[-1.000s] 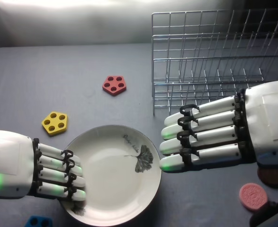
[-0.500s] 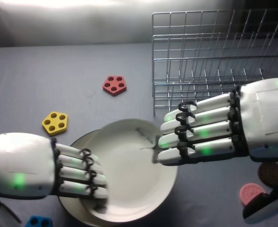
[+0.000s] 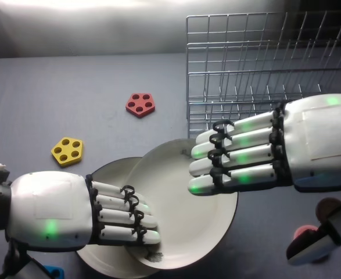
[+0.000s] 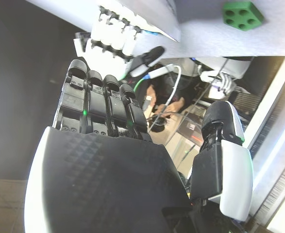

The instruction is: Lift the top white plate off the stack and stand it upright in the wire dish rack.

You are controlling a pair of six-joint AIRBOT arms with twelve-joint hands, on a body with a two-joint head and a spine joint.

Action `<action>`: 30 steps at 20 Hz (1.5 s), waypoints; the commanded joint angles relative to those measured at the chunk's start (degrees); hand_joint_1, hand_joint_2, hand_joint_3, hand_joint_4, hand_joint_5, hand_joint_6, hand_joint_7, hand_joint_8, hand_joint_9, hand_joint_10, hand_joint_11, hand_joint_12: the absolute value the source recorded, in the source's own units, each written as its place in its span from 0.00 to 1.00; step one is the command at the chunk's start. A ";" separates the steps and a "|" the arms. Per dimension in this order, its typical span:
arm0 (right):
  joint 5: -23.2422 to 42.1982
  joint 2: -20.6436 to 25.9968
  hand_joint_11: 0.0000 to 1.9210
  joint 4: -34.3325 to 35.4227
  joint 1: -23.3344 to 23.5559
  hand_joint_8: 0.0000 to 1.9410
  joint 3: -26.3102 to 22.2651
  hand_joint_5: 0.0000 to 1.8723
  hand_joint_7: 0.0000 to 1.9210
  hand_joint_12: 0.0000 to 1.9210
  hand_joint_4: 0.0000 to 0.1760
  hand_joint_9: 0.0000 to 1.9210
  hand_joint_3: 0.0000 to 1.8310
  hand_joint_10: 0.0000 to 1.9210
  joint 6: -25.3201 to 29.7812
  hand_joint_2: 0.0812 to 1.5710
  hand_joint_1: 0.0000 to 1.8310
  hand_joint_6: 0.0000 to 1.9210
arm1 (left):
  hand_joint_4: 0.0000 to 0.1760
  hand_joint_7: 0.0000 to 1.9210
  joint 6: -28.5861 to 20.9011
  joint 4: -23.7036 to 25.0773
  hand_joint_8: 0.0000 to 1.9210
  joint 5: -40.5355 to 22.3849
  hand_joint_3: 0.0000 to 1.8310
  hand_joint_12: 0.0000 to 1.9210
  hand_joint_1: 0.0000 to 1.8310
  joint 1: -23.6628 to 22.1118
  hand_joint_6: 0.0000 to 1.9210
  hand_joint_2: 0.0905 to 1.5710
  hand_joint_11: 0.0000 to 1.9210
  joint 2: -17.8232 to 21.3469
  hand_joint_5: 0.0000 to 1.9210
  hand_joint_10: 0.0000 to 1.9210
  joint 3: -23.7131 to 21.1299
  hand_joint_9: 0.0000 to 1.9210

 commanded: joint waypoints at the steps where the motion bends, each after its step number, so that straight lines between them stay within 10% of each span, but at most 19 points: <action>1: 3.72 -0.09 0.06 4.11 -0.07 0.00 0.47 0.00 0.00 0.01 0.00 0.02 0.01 0.00 -0.36 0.70 0.27 0.00 | 0.00 0.07 0.11 -0.65 0.00 -1.96 0.00 0.02 0.17 -0.73 0.00 0.56 0.09 -0.64 0.07 0.00 -0.52 0.08; 3: 3.68 -0.80 0.06 4.48 -0.34 0.00 1.17 0.02 0.00 0.01 0.00 0.03 0.00 0.01 -0.46 0.67 0.49 0.01 | 0.00 0.07 0.13 -0.65 0.00 -1.95 0.00 0.02 0.17 -0.73 0.00 0.57 0.09 -0.73 0.07 0.00 -0.52 0.08; 8: 1.92 -3.21 0.09 5.67 -0.88 0.01 3.03 0.05 0.04 0.02 0.00 0.06 0.00 0.01 -0.46 0.67 0.68 0.01 | 0.00 0.07 0.16 -0.60 0.00 -2.09 0.00 0.01 0.16 -0.70 0.00 0.57 0.08 -0.76 0.07 0.00 -0.47 0.07; 23: -4.18 -11.58 0.14 7.59 -4.47 0.00 7.58 0.11 0.10 0.03 0.00 0.12 0.00 0.00 -0.46 0.70 0.71 0.00 | 0.00 0.06 0.14 -0.60 0.00 -2.22 0.00 0.01 0.18 -0.68 0.00 0.57 0.08 -0.74 0.06 0.00 0.04 0.07; 30: -4.45 -13.05 0.37 10.79 -4.77 0.00 7.08 0.32 0.32 0.05 0.00 0.35 0.00 0.00 -2.31 0.74 0.76 0.00 | 0.00 0.05 0.15 -0.64 0.00 -2.19 0.00 0.00 0.18 -0.69 0.00 0.57 0.07 -0.76 0.05 0.00 0.11 0.06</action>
